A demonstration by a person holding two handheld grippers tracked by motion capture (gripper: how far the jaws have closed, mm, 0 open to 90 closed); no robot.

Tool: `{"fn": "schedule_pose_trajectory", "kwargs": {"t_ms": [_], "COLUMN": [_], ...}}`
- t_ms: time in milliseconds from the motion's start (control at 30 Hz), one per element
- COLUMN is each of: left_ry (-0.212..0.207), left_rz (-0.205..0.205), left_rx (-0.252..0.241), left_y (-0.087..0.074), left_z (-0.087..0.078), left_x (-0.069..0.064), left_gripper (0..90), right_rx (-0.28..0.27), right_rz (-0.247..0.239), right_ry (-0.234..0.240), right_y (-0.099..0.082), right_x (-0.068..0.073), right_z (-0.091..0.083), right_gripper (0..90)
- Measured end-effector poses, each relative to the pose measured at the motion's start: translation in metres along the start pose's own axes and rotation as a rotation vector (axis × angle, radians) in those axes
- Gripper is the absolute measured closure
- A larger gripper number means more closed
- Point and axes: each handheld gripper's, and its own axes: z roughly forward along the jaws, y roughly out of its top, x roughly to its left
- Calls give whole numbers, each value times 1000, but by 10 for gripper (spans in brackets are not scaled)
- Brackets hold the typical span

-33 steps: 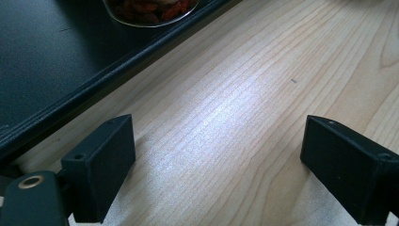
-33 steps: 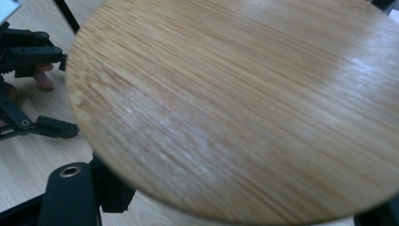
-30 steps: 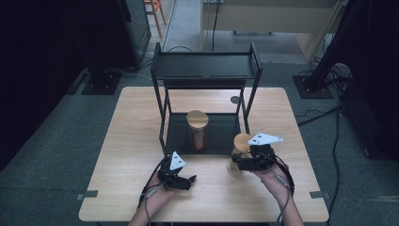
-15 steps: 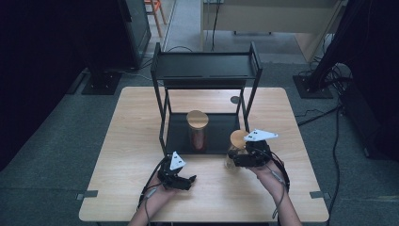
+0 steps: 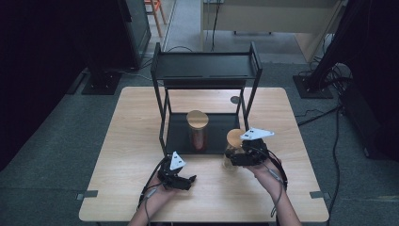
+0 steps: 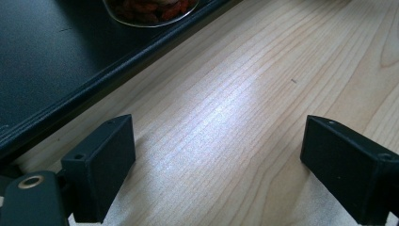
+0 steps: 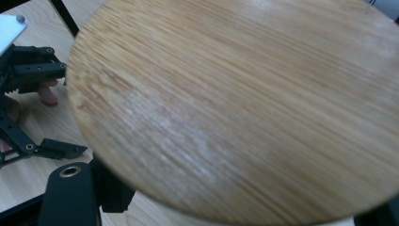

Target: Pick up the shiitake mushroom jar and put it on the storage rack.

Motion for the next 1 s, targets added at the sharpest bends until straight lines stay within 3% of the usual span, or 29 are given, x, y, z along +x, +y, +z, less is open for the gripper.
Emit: {"fn": "schedule_pose_trajectory", "kwargs": {"t_ms": [1000], "left_ry": [-4], "left_rz": [3], "left_rx": [0], "left_y": [0], "left_z": [0], "left_x": [0], "left_gripper": [110], "right_rx": [3], "right_rz": [-10], "right_ry": [-20], "right_y": [26], "right_x": [0], "right_z": [18], "right_gripper": [248]}}
